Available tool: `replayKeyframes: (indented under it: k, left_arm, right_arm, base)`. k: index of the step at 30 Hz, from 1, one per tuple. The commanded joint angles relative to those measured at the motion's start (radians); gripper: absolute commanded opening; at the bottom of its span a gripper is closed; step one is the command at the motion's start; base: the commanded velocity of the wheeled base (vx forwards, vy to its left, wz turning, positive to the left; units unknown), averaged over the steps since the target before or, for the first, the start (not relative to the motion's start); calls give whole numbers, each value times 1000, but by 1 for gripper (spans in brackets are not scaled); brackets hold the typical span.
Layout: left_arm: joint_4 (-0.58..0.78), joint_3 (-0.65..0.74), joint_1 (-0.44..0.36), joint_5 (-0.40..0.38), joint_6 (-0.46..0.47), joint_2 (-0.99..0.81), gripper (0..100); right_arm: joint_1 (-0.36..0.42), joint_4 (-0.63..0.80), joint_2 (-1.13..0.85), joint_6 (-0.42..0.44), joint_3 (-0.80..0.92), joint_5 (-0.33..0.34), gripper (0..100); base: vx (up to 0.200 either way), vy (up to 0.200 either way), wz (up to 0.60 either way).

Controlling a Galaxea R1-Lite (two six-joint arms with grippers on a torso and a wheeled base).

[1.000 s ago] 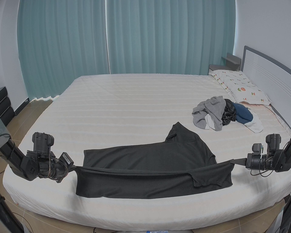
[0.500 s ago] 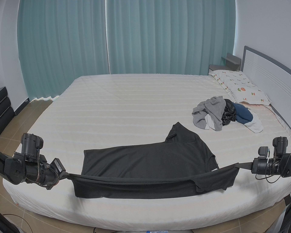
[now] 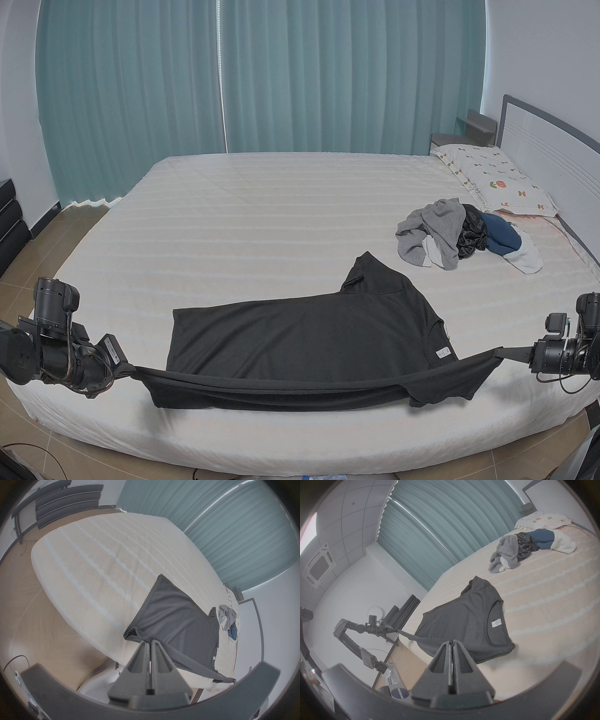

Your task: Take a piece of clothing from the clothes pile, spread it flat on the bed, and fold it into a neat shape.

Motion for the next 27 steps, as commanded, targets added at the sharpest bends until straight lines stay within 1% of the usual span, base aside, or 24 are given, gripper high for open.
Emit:
replayKeyframes:
  k: [1, 7, 10, 11, 14, 15, 20, 21, 23, 27]
  left_arm:
    - [2, 2, 1, -1, 10, 3, 0]
    - [2, -12, 0, -3, 18, 32, 0]
    - [-1, -42, -2, -6, 15, 106, 0]
    - [-1, -55, -2, -6, 13, 124, 0]
    - [1, -99, -3, -7, 10, 181, 0]
    - [1, -110, -3, -7, 10, 196, 0]
    - [-1, -161, -6, -6, 1, 279, 0]
    - [-2, -180, -6, -6, -13, 311, 0]
    - [-5, -202, -6, -4, -23, 345, 0]
    - [-7, -220, -6, -4, -25, 377, 0]
  right_arm:
    - [0, 5, 2, -8, 21, -1, 0]
    - [5, 5, 45, -10, 4, -3, 0]
    - [38, 7, 91, -7, -40, -12, 0]
    - [43, 7, 109, -7, -53, -24, 0]
    - [80, 5, 171, -7, -100, -95, 0]
    - [89, 4, 184, -7, -113, -107, 0]
    - [130, 8, 237, 1, -180, -149, 0]
    - [143, 8, 264, 2, -206, -173, 0]
    - [159, 8, 293, 4, -229, -190, 0]
    - [173, 10, 319, 5, -258, -201, 0]
  base:
    - [0, 0, 0]
    - [0, 0, 0]
    - [0, 0, 0]
    - [0, 0, 0]
    - [0, 0, 0]
    - [0, 0, 0]
    - [0, 0, 0]
    - [0, 0, 0]
    - [0, 0, 0]
    - [0, 0, 0]
